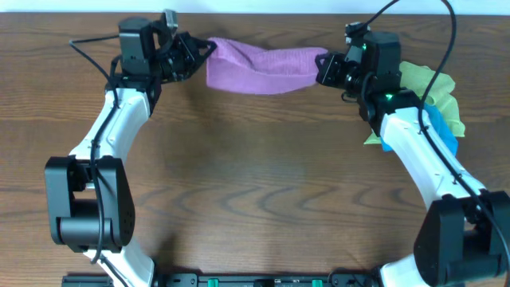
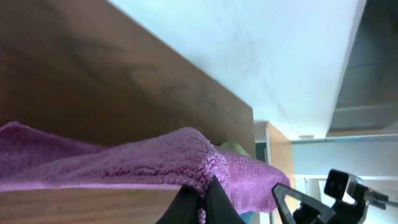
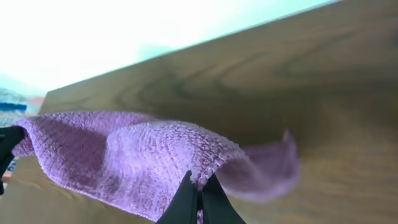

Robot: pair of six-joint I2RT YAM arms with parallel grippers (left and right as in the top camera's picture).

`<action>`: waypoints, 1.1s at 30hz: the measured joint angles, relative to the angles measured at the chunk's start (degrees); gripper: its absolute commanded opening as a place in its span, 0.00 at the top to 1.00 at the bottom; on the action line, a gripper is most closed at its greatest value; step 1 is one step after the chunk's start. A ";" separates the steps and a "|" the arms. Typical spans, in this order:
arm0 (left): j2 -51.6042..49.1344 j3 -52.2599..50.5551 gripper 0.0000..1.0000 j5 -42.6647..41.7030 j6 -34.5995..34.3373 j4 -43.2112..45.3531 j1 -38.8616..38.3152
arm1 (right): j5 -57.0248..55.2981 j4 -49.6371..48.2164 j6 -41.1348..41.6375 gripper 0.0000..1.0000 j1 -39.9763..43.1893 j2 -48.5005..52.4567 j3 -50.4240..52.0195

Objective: Fold the cloth

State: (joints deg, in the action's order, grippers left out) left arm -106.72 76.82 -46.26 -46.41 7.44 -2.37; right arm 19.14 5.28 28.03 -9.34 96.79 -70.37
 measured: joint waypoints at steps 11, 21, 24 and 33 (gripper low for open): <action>0.00 3.58 0.94 8.35 1.88 -0.24 0.04 | -3.48 -1.31 0.00 0.99 0.00 6.64 -11.32; 0.00 4.20 0.94 2.05 9.77 -19.39 3.74 | -3.26 20.63 -1.70 0.99 -0.55 8.04 -15.52; 0.00 4.48 0.94 0.90 14.95 -30.32 3.72 | -3.23 28.06 -2.43 0.99 -0.76 8.04 -15.61; 0.00 4.28 0.94 0.20 28.44 -50.69 3.06 | -3.32 42.23 -6.29 0.98 -2.34 8.04 -15.74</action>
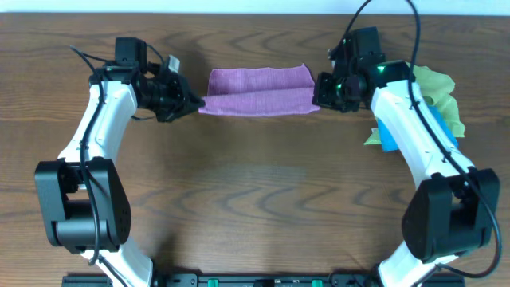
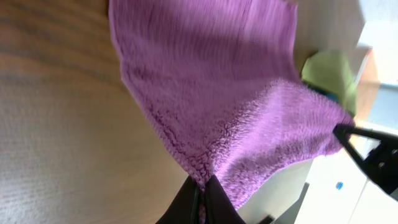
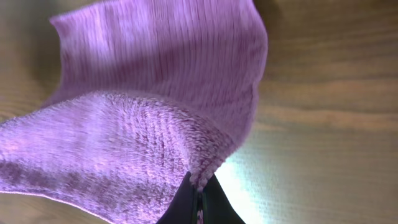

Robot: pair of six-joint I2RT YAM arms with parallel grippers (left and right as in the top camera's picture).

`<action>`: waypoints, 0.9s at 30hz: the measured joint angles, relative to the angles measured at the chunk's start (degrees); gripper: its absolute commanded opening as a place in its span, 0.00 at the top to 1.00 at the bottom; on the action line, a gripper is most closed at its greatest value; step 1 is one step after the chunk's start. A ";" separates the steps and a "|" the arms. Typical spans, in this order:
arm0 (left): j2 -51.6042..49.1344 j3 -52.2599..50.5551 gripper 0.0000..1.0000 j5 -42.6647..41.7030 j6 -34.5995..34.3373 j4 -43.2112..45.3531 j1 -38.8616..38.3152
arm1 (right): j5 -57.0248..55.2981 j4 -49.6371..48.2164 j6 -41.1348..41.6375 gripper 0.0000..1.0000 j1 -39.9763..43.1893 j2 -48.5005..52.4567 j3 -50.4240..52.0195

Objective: Fold the cloth

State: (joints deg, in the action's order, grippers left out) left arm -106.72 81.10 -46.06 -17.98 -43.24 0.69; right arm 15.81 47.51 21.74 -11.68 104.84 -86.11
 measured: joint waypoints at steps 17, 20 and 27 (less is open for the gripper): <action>0.00 -18.88 0.94 0.44 8.00 -4.28 -0.81 | -0.46 4.04 -2.51 0.98 -4.09 0.00 11.72; 0.02 -19.69 0.94 0.70 9.29 -5.46 -0.81 | -0.46 4.09 -2.56 0.98 -4.09 0.00 13.55; 0.02 -19.76 0.94 1.09 9.88 -3.02 -0.81 | -2.40 1.73 -2.75 0.98 -4.09 -0.11 15.47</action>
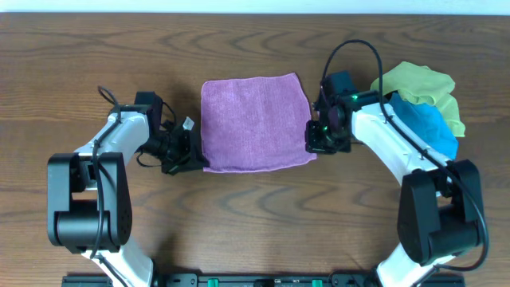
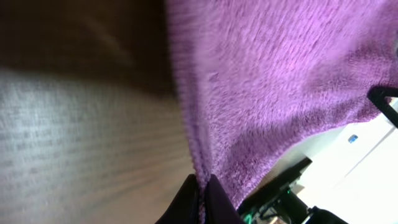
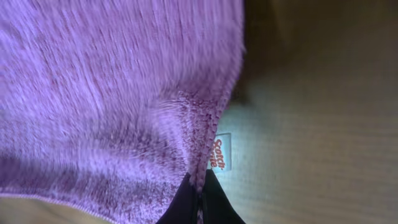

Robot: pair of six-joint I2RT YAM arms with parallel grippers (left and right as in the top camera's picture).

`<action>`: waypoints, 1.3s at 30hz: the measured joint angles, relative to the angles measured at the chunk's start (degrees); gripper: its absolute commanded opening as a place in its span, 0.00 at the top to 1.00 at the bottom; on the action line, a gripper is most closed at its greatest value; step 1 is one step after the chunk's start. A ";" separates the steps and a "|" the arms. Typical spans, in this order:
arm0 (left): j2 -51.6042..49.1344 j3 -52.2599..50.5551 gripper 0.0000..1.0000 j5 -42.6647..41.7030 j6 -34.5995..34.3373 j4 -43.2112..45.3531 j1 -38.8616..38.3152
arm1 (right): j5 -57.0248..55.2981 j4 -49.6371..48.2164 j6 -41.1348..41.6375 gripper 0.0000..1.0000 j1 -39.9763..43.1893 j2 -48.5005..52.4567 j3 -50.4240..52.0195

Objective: Fold the cloth

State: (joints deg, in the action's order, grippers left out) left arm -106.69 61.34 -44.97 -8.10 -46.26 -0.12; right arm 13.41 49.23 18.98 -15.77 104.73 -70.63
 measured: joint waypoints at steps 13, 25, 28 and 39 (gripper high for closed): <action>2.62 -0.04 0.94 0.00 -12.46 16.59 0.00 | -3.02 -16.22 0.00 0.98 0.00 -0.74 0.11; 2.67 -0.13 0.94 5.14 -25.11 36.24 0.00 | -7.30 -32.68 0.09 0.98 0.00 -0.68 0.20; 2.67 -0.13 0.94 7.39 -27.08 39.95 0.00 | -7.91 -35.63 0.09 0.98 0.00 0.35 0.20; 2.62 -0.13 0.94 15.76 -30.97 48.68 -2.16 | -9.40 -45.27 0.09 0.98 0.00 6.40 0.20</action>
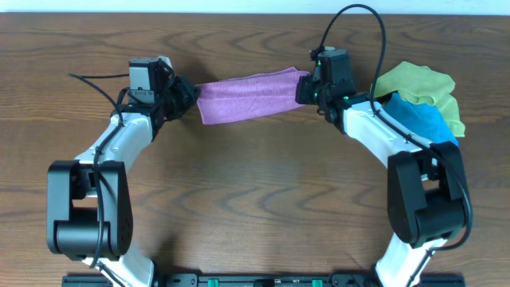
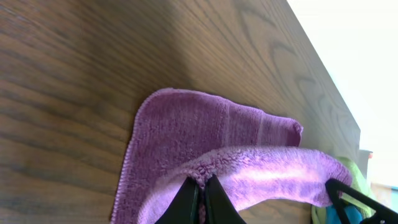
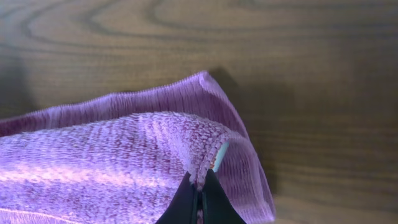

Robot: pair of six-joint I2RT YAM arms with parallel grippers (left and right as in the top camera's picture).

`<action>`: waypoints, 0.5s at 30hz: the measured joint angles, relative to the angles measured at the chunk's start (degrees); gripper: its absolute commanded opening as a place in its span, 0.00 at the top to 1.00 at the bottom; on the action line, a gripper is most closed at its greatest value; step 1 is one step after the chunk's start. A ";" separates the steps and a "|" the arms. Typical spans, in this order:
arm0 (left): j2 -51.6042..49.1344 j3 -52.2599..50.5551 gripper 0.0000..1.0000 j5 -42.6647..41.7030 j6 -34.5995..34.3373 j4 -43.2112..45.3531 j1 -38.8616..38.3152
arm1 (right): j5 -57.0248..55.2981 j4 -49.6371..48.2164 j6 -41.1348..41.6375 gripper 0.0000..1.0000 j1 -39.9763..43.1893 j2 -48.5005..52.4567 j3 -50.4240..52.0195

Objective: Fold the cloth

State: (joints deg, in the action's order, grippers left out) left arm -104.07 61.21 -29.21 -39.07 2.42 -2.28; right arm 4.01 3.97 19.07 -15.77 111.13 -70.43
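The purple cloth (image 1: 247, 94) hangs doubled over as a narrow band between my two grippers at the back of the table. My left gripper (image 1: 190, 96) is shut on its left end, and the left wrist view shows the fold (image 2: 211, 162) pinched at my left gripper (image 2: 201, 190) with a lower layer lying on the wood. My right gripper (image 1: 303, 88) is shut on the right end; in the right wrist view the cloth's edge (image 3: 155, 155) with a small white tag is pinched at my right gripper (image 3: 200, 190).
A yellow-green cloth (image 1: 418, 84) and a blue cloth (image 1: 426, 119) lie heaped at the right, just beyond my right arm. The brown wooden table (image 1: 255, 207) stretches toward the front. The table's back edge runs close behind the grippers.
The cloth lay spread flat with both grippers shut on its near corners. Both grippers now hold those corners at the back, and the cloth is doubled over into a narrow band.
At first both grippers held the cloth bunched in the air at the back. Then it was stretched between them a little nearer. Then it lay flat and square, grippers on its near corners. Now those corners are at the back edge, the cloth folded over.
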 measured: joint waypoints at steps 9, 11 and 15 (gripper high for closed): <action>-5.01 0.00 0.94 3.10 -0.15 5.77 -0.24 | -1.57 -5.09 0.00 0.98 0.00 4.35 0.00; -6.58 0.00 0.94 3.45 -0.17 7.67 -0.26 | -1.92 -6.32 0.00 0.98 -0.02 5.03 0.00; -9.40 0.00 0.94 3.96 -0.26 10.27 -0.28 | -2.86 -8.11 0.00 0.98 -0.02 6.84 0.00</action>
State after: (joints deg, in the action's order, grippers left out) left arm -113.47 61.21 -25.26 -39.33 12.69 -2.57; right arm 1.15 -4.14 19.07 -15.79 117.97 -70.43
